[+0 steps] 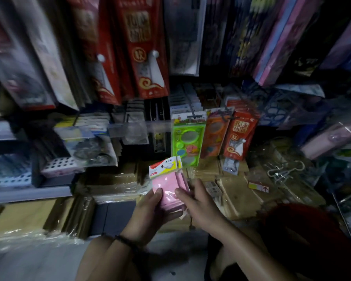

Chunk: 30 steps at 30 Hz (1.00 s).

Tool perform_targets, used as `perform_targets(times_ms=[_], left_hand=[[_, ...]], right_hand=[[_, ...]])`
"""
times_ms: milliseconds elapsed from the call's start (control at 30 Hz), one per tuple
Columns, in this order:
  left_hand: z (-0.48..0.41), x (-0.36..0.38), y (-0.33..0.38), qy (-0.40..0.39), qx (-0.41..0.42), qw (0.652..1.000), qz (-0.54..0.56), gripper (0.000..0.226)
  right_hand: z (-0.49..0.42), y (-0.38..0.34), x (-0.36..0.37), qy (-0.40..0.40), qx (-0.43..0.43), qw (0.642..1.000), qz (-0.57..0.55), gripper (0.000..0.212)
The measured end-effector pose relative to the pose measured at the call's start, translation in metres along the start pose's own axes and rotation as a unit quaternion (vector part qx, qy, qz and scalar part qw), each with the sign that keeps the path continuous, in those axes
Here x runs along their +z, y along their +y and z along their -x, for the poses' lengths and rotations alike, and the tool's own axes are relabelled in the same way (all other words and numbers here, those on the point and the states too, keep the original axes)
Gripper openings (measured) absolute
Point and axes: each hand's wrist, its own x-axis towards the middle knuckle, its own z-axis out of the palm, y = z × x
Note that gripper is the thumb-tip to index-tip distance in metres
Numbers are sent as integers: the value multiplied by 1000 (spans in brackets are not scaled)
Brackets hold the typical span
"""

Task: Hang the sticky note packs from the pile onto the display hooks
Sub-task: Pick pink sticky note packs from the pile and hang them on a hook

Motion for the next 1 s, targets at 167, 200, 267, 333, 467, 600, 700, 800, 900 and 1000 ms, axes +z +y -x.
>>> perform_targets(times_ms=[167, 200, 267, 333, 467, 600, 700, 800, 900, 1000], left_hand=[[33, 11, 56, 11, 97, 995, -33, 41], [39, 14, 69, 21, 120, 992, -40, 41], [53, 19, 96, 32, 162, 984, -69, 46], [67, 26, 122, 34, 195, 975, -99, 48], [91, 39, 176, 52, 283, 947, -141, 46], [116, 50, 234, 44, 303, 943, -132, 36], [126, 56, 273, 58, 340, 925, -161, 30], [137, 66, 310, 64, 376, 908, -174, 33], [148, 68, 346, 82, 406, 889, -196, 35], [156, 65, 381, 93, 419, 876, -219, 25]], right_hand=[[-3, -58, -5, 5, -93, 995, 29, 21], [-3, -74, -6, 9, -109, 994, 26, 21], [-1, -108, -3, 10, -145, 989, 9, 26], [2, -141, 3, 5, -192, 981, -9, 29], [5, -197, 13, -1, -262, 965, -5, 30], [1, -251, 18, 38, -302, 953, -18, 55], [0, -287, 22, 90, -352, 932, -19, 57], [-5, -321, 28, 85, -386, 919, -1, 41], [-17, -359, 30, 45, -410, 911, 4, 38], [-29, -399, 30, 39, -444, 895, 12, 39]])
